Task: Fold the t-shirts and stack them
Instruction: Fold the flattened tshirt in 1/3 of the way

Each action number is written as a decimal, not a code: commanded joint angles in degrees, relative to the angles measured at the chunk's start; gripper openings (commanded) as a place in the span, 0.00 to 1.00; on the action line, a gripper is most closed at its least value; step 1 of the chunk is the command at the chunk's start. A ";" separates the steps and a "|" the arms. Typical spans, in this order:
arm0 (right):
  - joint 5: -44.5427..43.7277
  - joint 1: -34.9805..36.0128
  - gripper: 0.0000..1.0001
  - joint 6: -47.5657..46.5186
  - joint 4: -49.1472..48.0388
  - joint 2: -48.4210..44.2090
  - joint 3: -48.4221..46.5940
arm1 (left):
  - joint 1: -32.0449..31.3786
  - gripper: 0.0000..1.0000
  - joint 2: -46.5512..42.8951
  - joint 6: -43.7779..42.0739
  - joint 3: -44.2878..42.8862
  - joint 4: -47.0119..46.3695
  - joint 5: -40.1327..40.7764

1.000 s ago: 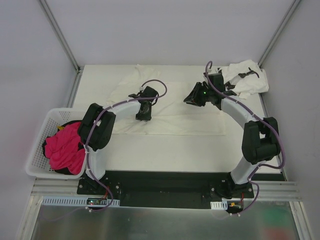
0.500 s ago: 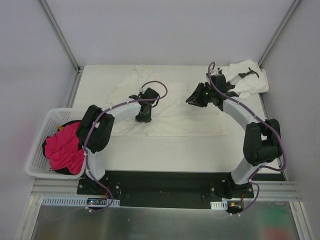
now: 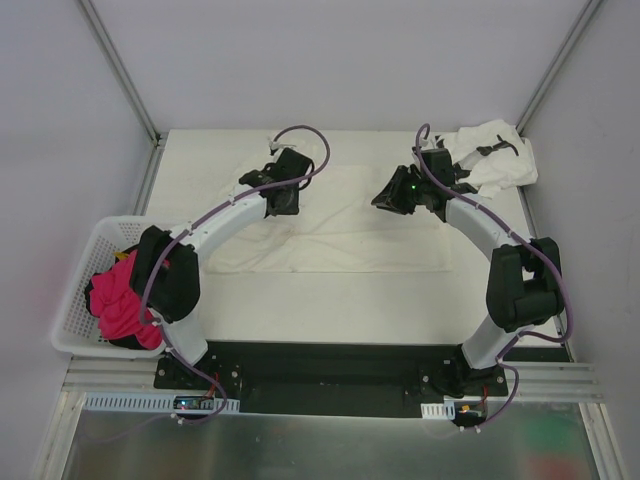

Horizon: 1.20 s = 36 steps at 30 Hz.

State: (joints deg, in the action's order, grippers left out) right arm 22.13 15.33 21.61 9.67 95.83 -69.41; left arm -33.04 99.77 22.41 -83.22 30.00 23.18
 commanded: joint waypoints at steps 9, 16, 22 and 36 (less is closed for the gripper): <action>0.37 -0.57 0.27 0.02 -1.15 -1.44 -0.03 | -0.36 0.35 3.59 0.61 3.50 2.34 0.11; 0.46 -0.65 0.27 0.02 -1.15 -1.26 0.06 | -0.36 0.34 5.78 1.67 6.31 2.34 0.20; 0.46 -0.83 0.27 0.01 -1.23 -1.35 0.24 | -0.36 0.34 8.77 2.46 7.11 2.17 0.81; 0.81 -1.01 0.27 -0.25 -1.32 -1.26 0.50 | 0.17 0.33 13.61 2.28 4.12 0.50 5.21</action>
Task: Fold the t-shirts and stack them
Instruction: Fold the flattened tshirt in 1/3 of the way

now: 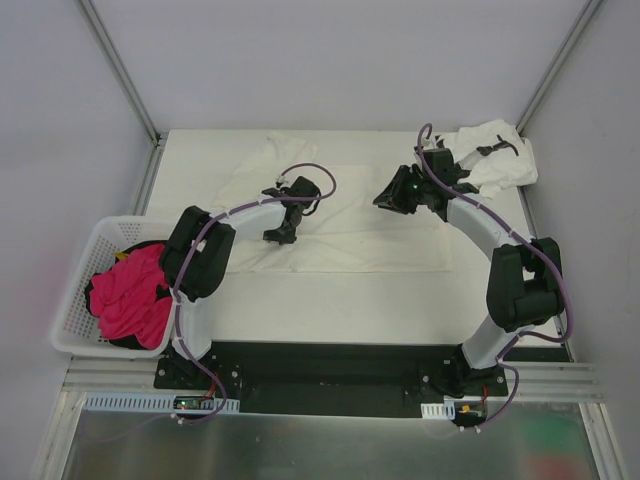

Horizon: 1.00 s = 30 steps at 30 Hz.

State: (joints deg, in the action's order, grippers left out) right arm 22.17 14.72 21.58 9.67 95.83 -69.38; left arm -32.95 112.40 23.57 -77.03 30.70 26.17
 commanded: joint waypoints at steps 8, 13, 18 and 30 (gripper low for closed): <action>1.03 -0.57 0.27 -0.23 -1.59 -0.91 0.48 | 0.25 0.33 2.21 -0.45 -5.40 -0.55 3.18; 0.86 -0.66 0.27 -0.31 -1.67 -1.08 0.57 | 0.60 0.33 3.53 -1.25 -7.95 -0.73 3.44; 1.20 -0.83 0.26 -0.31 -1.76 -0.47 0.57 | 1.48 0.33 5.10 -2.30 -11.02 -1.25 5.02; 1.56 -1.10 0.26 -0.40 -1.94 -1.08 0.92 | 7.37 0.33 10.82 -4.24 -17.18 -6.26 3.36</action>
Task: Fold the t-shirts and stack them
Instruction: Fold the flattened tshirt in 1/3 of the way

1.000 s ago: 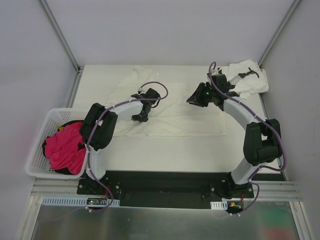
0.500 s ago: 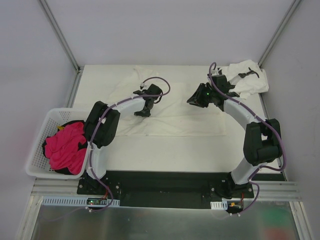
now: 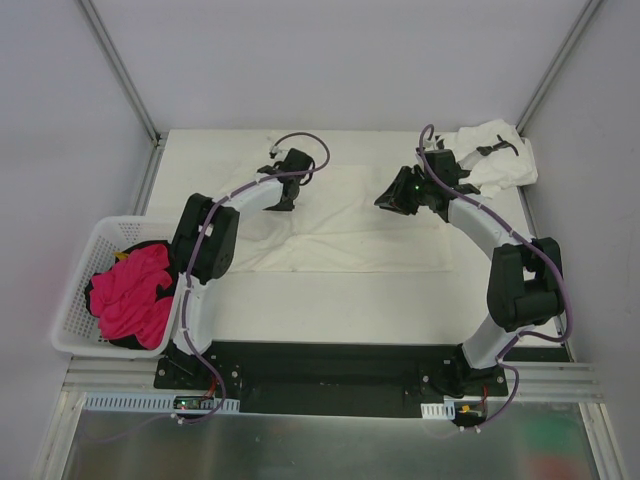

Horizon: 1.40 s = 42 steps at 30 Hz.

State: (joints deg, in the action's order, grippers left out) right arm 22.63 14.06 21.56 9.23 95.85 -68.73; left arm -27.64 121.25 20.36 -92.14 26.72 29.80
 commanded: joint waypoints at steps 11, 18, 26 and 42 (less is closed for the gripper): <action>1.19 -0.35 0.26 -0.03 -2.64 -1.72 0.18 | -0.13 0.33 -6.89 -1.99 0.11 -3.78 -0.46; -1.54 -1.49 0.28 -1.26 -2.38 4.59 -5.53 | -1.81 0.34 -11.58 -5.31 1.81 -6.06 3.59; -1.01 -4.48 0.33 -5.21 0.16 9.43 -12.30 | 2.32 0.34 -7.34 -7.71 -4.29 -9.32 -3.34; 2.06 -4.66 0.31 -0.73 -7.83 25.26 -13.71 | 2.33 0.34 -4.36 1.35 7.15 -20.04 -13.10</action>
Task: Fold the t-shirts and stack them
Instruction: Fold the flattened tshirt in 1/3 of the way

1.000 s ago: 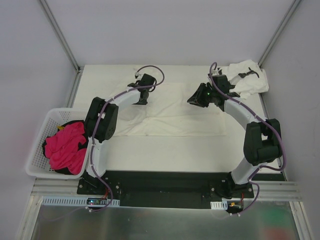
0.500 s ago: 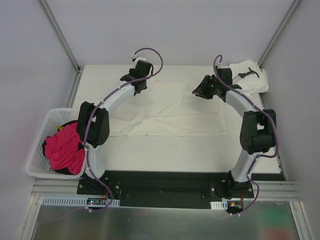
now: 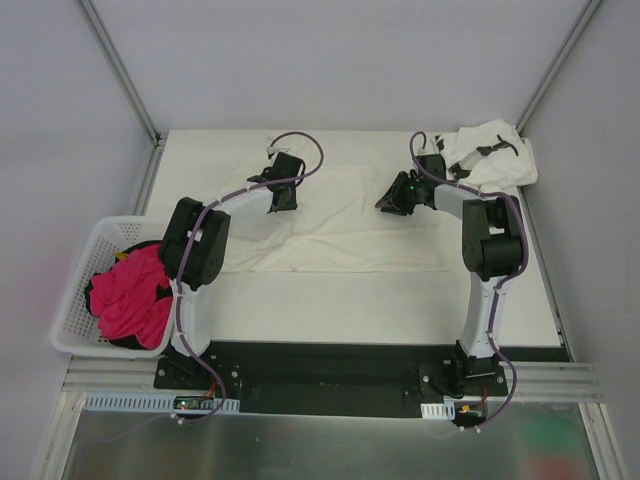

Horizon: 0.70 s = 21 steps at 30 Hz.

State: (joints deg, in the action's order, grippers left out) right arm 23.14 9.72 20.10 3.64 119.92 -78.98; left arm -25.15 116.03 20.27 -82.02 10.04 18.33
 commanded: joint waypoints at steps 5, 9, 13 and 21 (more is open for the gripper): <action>2.61 -1.45 0.31 2.05 -3.19 0.58 0.83 | -0.17 0.34 1.13 1.35 -2.19 -3.28 -1.45; 4.90 -2.95 0.31 5.74 -7.32 -4.42 8.47 | -0.17 0.33 -1.50 3.10 1.94 -2.84 -1.72; 4.46 -3.65 0.32 6.88 -7.86 -10.83 13.67 | -0.17 0.33 -5.37 5.56 7.48 -0.91 -1.98; 4.64 -3.91 0.34 8.73 -7.86 -18.49 21.84 | -0.17 0.32 -10.47 7.06 10.65 5.16 -4.26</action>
State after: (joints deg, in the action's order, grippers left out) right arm 27.27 5.98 27.03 -3.33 107.28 -59.83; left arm -25.15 109.86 25.17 -72.14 10.59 16.43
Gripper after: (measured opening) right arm 0.337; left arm 0.330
